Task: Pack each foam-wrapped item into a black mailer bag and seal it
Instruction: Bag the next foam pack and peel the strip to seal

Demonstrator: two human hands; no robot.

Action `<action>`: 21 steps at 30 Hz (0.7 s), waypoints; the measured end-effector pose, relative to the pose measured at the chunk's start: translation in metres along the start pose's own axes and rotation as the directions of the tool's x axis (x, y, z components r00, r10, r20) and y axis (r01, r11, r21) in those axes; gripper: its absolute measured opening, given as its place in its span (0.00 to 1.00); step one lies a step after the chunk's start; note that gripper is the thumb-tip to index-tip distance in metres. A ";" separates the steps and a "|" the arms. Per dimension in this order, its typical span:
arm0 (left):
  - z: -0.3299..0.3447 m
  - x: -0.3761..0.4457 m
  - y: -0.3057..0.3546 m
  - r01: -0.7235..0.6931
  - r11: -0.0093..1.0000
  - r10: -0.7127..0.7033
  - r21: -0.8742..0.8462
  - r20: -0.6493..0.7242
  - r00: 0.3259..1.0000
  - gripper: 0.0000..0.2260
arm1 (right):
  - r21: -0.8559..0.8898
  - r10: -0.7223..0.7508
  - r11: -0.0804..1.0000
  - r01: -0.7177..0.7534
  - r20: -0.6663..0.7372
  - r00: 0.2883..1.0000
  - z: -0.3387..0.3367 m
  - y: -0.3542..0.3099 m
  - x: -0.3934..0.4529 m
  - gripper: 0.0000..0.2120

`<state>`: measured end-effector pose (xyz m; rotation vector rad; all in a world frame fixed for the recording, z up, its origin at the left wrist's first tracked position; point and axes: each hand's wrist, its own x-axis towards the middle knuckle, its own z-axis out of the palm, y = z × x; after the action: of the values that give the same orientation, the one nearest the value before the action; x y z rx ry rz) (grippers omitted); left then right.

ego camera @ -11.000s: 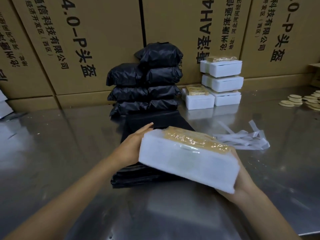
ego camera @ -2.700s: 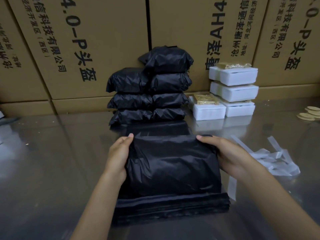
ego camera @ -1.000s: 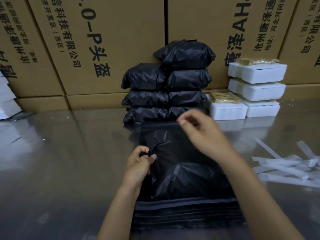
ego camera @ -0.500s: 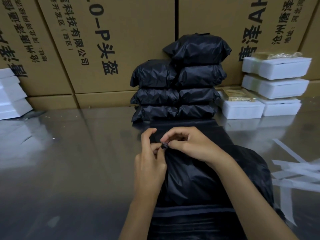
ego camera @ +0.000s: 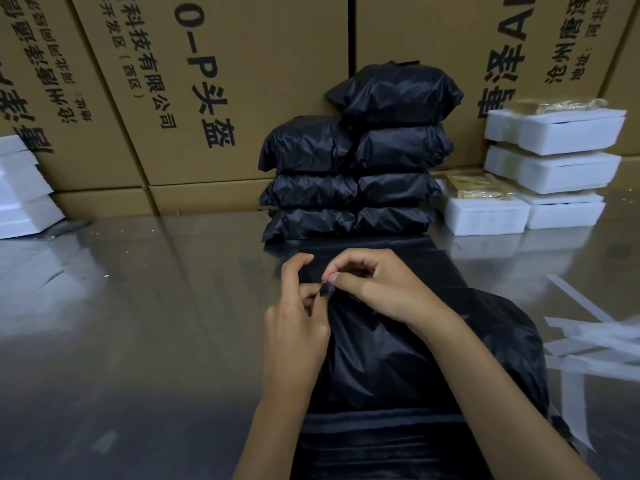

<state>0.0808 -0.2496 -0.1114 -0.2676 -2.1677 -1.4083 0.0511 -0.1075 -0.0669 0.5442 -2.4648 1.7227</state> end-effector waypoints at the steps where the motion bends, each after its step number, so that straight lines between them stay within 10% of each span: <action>1: 0.000 0.000 0.000 -0.005 1.000 0.005 -0.009 0.001 1.000 0.23 | -0.032 0.004 0.999 -0.004 -0.027 1.000 0.003 0.000 0.001 0.05; 21: 0.001 0.008 -0.001 0.065 0.956 -0.085 -0.287 -0.057 0.995 0.10 | -0.072 0.066 0.994 -0.083 -0.207 0.976 0.014 0.000 0.006 0.08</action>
<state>0.0735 -0.2499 -0.1088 -0.2395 -1.9352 -1.7484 0.0476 -0.1215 -0.0699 0.2553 -2.4230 1.6065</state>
